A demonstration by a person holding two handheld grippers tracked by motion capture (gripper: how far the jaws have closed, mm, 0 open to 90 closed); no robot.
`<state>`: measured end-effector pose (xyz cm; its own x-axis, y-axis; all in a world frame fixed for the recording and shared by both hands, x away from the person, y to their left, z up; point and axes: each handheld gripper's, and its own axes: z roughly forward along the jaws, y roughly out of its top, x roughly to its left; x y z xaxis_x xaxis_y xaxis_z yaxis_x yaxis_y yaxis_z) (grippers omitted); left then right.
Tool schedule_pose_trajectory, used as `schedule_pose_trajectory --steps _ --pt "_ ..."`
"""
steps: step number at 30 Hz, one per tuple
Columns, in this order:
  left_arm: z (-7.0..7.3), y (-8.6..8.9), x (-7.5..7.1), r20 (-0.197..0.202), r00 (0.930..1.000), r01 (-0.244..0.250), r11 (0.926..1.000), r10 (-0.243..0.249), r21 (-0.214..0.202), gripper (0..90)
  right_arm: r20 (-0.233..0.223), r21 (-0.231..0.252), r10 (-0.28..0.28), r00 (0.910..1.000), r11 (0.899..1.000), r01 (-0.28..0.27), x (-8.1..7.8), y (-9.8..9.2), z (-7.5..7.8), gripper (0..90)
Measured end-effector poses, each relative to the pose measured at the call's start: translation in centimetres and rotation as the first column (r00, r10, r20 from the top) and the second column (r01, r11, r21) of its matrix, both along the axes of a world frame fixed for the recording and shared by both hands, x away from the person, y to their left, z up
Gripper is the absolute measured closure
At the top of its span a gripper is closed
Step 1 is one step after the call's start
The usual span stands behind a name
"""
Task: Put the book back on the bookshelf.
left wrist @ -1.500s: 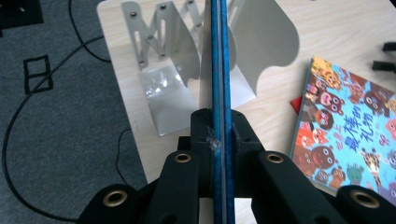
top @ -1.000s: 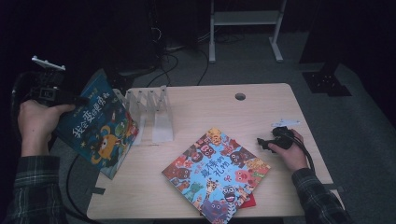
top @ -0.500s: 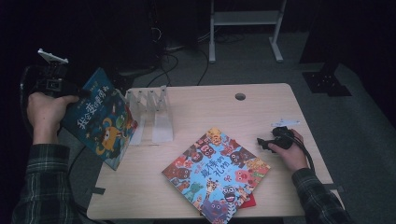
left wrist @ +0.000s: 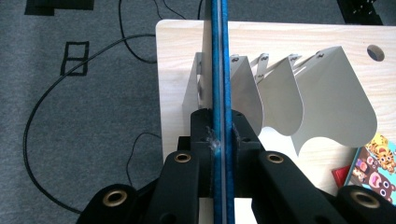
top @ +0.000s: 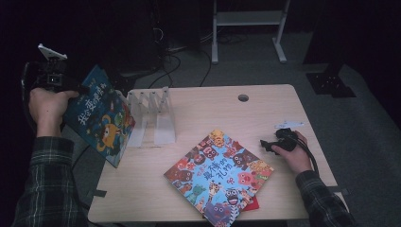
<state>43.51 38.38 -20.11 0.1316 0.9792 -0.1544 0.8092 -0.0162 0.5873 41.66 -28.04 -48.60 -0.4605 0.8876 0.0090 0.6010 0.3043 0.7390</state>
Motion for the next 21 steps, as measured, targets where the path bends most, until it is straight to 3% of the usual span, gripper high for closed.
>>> schedule_pose_trajectory --steps 8,16,21 --pt "-0.1 -0.3 0.5 0.003 1.0000 0.005 0.9999 -0.005 0.011 82.1 0.000 0.000 0.000 1.0000 1.000 0.000 0.0 0.0 0.0 15.5" --pt "0.2 -0.2 -0.2 0.043 0.9990 0.012 0.9997 -0.013 0.023 77.0 -0.001 0.002 -0.002 1.0000 1.000 0.002 -0.1 0.0 0.0 15.5" --pt "0.9 -0.6 -0.8 0.069 0.9973 0.021 0.9976 -0.026 0.066 74.9 -0.001 0.002 -0.002 1.0000 1.000 0.002 -0.1 0.0 0.0 15.4"
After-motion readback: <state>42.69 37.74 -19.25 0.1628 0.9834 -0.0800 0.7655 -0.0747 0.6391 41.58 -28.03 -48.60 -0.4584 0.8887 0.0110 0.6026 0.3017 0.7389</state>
